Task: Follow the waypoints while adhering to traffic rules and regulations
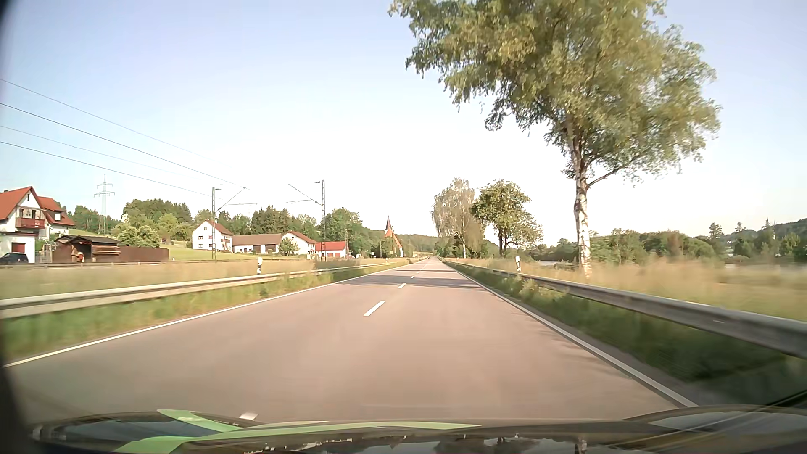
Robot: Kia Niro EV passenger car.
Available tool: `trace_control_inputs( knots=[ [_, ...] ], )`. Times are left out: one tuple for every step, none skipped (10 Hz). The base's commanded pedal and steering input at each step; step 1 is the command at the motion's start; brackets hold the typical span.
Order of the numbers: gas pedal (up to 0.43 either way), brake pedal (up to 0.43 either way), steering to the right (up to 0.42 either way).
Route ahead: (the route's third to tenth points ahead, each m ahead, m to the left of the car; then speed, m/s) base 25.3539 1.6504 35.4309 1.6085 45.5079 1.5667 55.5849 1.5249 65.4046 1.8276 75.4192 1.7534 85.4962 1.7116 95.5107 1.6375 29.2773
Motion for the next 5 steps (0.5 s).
trace_control_inputs(
  knots=[
    [0.177,0.000,-0.003],
    [0.197,0.000,-0.003],
    [0.209,0.000,-0.002],
    [0.209,0.000,-0.002],
    [0.209,0.000,-0.001]
  ],
)
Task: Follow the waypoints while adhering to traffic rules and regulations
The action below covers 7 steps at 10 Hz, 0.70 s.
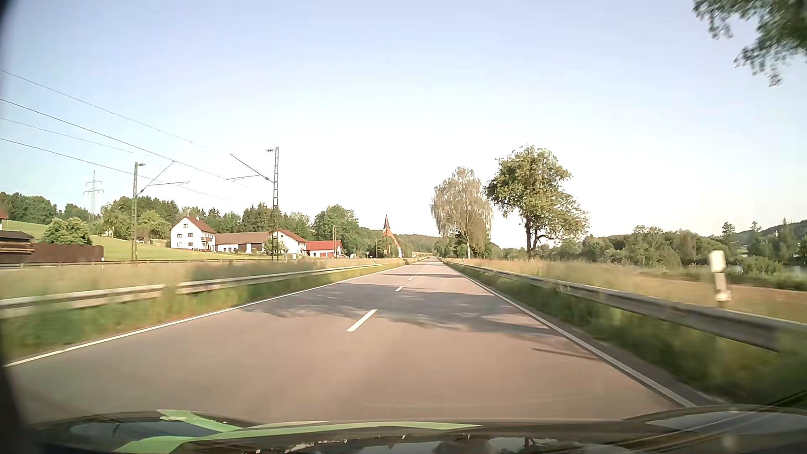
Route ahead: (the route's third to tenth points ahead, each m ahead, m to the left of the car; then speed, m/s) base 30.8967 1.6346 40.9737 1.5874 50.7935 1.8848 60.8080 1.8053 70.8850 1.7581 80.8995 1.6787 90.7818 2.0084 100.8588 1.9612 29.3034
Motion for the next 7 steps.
trace_control_inputs(
  knots=[
    [0.189,0.000,0.000],
    [0.130,0.000,0.000],
    [0.118,0.000,0.000],
    [0.118,0.000,0.000],
    [0.118,0.000,0.000],
    [0.118,0.000,-0.001],
    [0.118,0.000,-0.002]
  ],
)
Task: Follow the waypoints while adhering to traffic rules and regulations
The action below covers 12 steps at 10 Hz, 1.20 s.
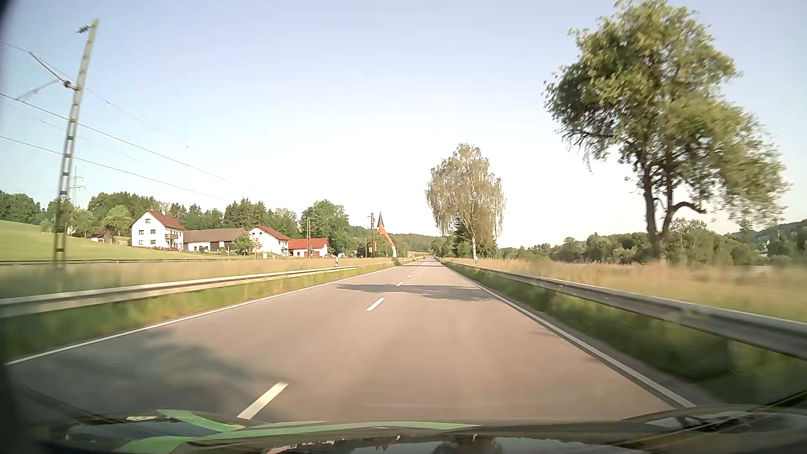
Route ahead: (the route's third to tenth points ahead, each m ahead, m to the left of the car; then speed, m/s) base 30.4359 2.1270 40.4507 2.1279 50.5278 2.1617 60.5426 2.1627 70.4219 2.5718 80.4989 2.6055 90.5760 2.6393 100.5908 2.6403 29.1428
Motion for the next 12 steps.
trace_control_inputs(
  knots=[
    [0.118,0.000,-0.003],
    [0.138,0.000,-0.003],
    [0.150,0.000,-0.003],
    [0.150,0.000,-0.003],
    [0.150,0.000,-0.003],
    [0.150,0.000,-0.003],
    [0.157,0.000,-0.003],
    [0.157,0.000,-0.003],
    [0.169,0.000,-0.003],
    [0.169,0.000,-0.003],
    [0.169,0.000,-0.003],
    [0.169,0.000,-0.003]
  ],
)
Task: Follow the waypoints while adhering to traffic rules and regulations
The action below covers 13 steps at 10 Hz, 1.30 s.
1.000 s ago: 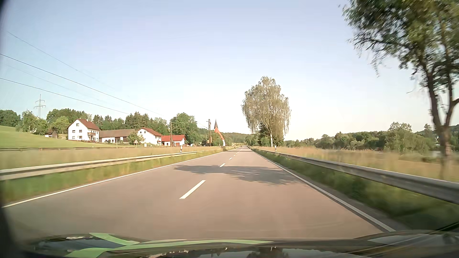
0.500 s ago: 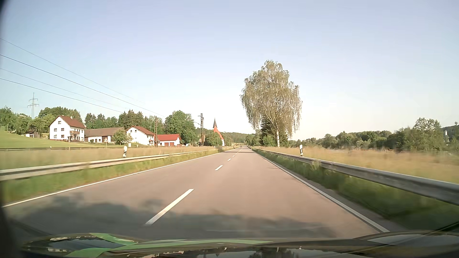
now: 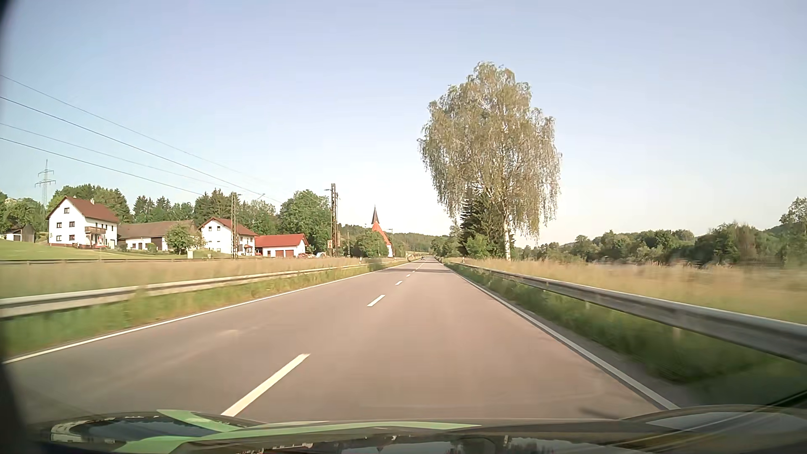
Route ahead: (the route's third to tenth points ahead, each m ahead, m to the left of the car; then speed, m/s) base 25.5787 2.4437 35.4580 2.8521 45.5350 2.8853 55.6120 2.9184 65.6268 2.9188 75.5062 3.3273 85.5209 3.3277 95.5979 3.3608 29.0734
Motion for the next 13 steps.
trace_control_inputs(
  knots=[
    [0.177,0.000,-0.002],
    [0.177,0.000,-0.002],
    [0.177,0.000,-0.002],
    [0.169,0.000,-0.002],
    [0.157,0.000,-0.002],
    [0.157,0.000,-0.002],
    [0.157,0.000,-0.002],
    [0.157,0.000,-0.002],
    [0.157,0.000,-0.002],
    [0.169,0.000,-0.002],
    [0.189,0.000,-0.003],
    [0.209,0.000,-0.002],
    [0.209,0.000,-0.002]
  ],
)
